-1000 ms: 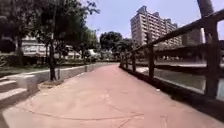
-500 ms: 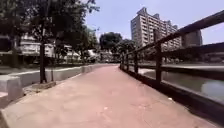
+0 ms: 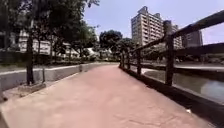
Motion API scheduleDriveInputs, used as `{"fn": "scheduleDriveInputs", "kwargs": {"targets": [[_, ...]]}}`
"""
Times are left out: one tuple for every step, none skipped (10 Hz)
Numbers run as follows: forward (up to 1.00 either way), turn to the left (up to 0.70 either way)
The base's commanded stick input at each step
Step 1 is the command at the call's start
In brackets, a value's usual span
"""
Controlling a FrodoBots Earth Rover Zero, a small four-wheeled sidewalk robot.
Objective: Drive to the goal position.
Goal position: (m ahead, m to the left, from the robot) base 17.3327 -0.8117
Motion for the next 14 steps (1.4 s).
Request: {"fn": "scheduleDriveInputs", "kwargs": {"targets": [[1.0,0.04],[1.0,0.06],[1.0,0.05],[1.0,0.01],[1.0,0.01],[1.0,0.01],[1.0,0.01],[1.0,0.01],[1.0,0.01],[1.0,0.01],[1.0,0.01],[1.0,0.01],[1.0,0.01],[1.0,0.01]]}}
